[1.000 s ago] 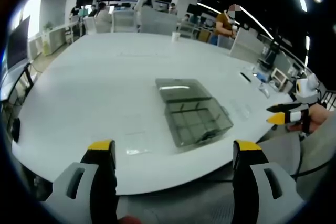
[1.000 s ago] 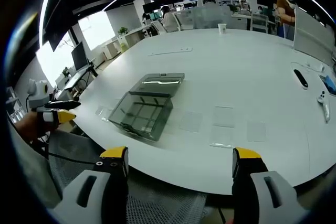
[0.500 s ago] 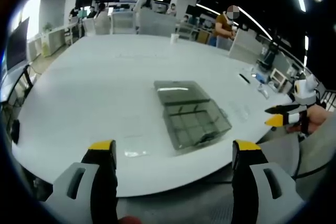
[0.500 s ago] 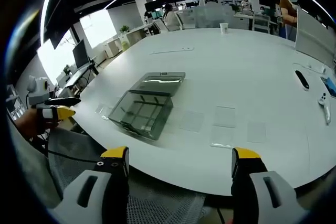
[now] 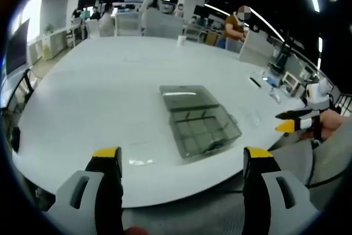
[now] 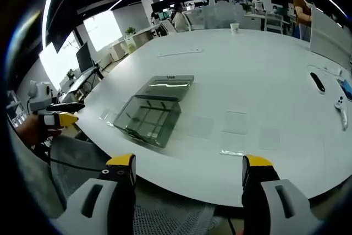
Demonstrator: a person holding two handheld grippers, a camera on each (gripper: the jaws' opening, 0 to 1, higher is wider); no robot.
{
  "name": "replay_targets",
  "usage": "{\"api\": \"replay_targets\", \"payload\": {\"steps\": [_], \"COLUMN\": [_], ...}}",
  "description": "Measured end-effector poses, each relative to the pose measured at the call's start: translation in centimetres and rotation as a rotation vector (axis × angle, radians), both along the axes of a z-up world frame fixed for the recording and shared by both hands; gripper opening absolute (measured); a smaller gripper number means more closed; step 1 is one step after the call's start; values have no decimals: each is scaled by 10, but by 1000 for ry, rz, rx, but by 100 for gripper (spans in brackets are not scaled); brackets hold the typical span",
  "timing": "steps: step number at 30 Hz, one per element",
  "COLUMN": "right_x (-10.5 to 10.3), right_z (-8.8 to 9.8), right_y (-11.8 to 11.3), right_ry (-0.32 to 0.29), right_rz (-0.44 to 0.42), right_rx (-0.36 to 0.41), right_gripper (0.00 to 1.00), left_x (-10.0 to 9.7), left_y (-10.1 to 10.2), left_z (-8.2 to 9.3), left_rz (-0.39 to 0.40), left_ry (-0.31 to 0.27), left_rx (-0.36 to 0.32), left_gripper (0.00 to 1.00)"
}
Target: Insert the divider into the dual guide fixture by aligning both edges with the guide slots and pushing it downward to the bottom, including one-sided entry, uneven engagement, binding, and posture correction.
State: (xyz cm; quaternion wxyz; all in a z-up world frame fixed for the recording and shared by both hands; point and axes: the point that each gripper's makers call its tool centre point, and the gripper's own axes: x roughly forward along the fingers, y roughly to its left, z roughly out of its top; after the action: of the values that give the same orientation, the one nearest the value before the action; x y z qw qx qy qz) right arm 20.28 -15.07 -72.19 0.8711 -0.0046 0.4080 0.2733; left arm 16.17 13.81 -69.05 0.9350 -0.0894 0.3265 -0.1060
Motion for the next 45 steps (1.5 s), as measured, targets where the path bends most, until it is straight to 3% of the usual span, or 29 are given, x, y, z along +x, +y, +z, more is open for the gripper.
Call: {"api": "replay_targets", "payload": {"steps": [45], "right_x": [21], "right_z": [-11], "right_y": [9], "right_ry": [31], "right_rz": [73], "right_rx": [-6], "right_gripper": [74], "left_x": [4], "left_y": [-3], "left_z": [-6], "left_rz": [8], "left_ry": [25], "left_rx": [-11], "left_gripper": [89]}}
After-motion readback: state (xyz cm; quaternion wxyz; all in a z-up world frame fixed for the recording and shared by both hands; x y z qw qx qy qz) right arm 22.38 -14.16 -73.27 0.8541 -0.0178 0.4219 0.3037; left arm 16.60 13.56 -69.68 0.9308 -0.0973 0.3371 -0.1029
